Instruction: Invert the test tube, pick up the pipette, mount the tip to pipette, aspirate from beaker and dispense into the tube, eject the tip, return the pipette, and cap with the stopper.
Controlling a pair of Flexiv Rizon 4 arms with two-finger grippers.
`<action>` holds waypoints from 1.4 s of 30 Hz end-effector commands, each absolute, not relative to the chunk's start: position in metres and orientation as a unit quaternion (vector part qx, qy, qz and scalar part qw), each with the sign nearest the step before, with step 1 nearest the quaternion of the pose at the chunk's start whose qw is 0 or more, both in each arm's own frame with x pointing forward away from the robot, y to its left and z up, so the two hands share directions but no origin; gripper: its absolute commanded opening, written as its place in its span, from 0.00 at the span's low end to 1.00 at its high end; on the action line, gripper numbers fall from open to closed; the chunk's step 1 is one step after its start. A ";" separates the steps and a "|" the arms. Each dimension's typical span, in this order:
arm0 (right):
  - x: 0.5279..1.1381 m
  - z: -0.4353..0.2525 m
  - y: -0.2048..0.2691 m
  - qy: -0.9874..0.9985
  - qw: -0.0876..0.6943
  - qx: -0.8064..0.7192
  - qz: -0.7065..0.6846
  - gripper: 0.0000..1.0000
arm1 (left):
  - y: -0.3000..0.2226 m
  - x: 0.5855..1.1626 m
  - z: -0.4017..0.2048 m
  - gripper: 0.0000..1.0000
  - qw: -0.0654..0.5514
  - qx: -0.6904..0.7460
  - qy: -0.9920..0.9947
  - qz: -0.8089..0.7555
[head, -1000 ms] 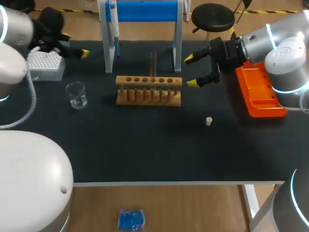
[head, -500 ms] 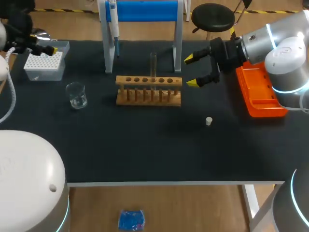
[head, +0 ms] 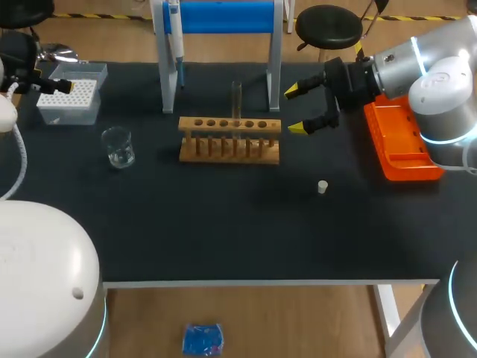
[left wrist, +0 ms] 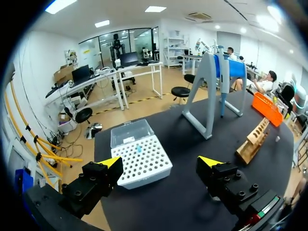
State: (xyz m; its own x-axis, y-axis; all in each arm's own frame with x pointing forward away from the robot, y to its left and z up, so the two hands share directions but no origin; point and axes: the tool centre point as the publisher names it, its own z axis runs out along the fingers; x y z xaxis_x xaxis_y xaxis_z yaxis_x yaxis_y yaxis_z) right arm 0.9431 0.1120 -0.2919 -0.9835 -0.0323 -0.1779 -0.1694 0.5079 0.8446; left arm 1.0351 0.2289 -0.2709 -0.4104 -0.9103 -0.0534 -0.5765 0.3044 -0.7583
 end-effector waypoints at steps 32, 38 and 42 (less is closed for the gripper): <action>0.942 -0.291 0.112 0.866 0.070 -0.058 0.492 1.00 | 0.233 1.080 -0.304 1.00 0.279 -0.508 0.743 -0.334; 0.942 -0.291 0.112 0.866 0.070 -0.058 0.492 1.00 | 0.232 1.092 -0.317 1.00 0.272 -0.525 0.736 -0.331; 0.942 -0.291 0.112 0.866 0.070 -0.058 0.492 1.00 | 0.229 1.096 -0.322 1.00 0.270 -0.536 0.730 -0.327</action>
